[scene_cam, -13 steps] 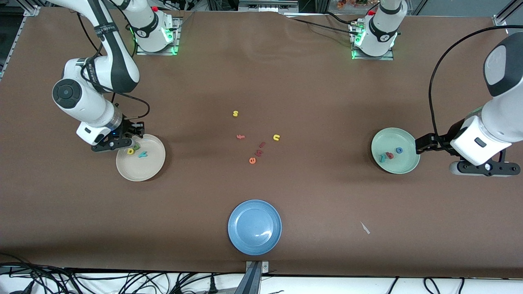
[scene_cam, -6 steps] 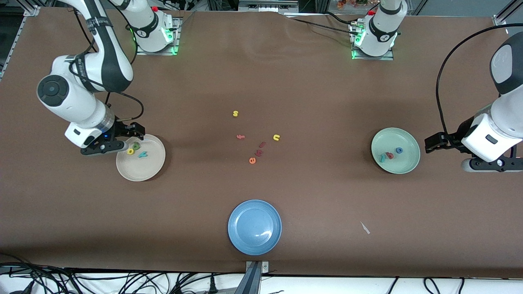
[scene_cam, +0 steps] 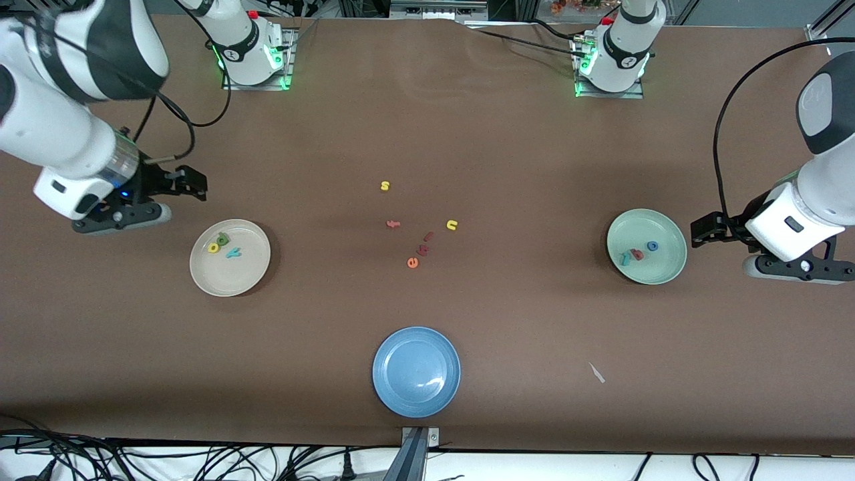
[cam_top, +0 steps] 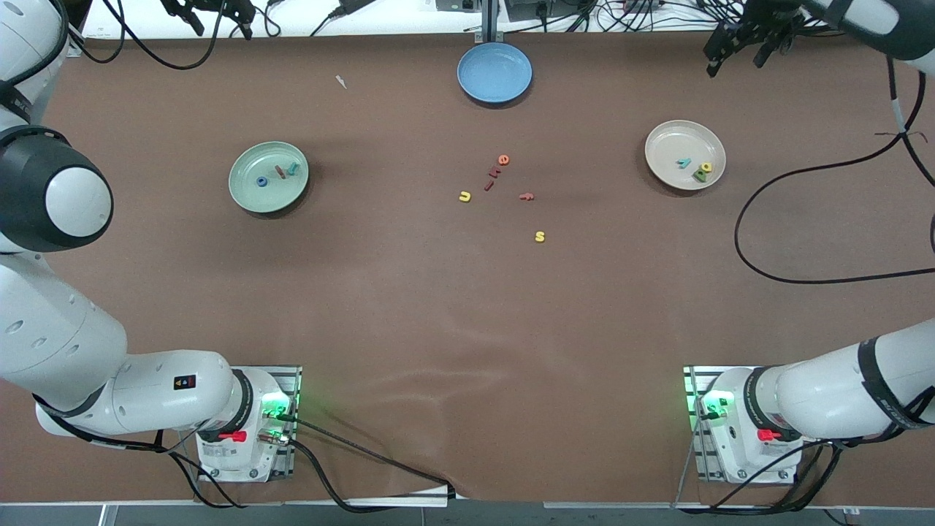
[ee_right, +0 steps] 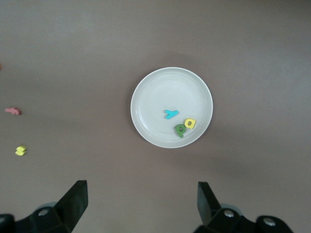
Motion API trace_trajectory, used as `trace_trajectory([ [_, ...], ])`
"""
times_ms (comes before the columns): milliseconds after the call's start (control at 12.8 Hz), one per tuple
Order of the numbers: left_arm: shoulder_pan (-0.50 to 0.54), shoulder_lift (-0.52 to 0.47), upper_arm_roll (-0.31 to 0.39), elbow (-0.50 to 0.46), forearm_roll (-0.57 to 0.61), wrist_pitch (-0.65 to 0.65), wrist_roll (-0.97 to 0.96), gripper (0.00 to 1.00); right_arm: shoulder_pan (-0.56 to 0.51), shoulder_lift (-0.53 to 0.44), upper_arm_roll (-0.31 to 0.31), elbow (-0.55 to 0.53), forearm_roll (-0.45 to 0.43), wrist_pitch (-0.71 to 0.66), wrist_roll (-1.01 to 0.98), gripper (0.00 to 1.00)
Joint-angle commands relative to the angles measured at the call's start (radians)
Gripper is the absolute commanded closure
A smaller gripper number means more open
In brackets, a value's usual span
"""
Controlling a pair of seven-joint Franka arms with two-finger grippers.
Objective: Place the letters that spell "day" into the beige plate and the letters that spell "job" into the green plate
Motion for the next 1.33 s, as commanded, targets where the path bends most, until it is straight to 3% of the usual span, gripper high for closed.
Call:
trace_trajectory([
  [0, 0.003, -0.019, 0.005, -0.035, -0.027, 0.014, 0.04, 0.0, -0.027, 0.009, 0.022, 0.103, -0.001, -0.119, 0.006, 0.0],
  [1251, 0.006, -0.015, 0.005, -0.045, -0.022, -0.004, 0.053, 0.01, -0.016, 0.026, 0.022, 0.14, -0.004, -0.133, -0.003, 0.0],
])
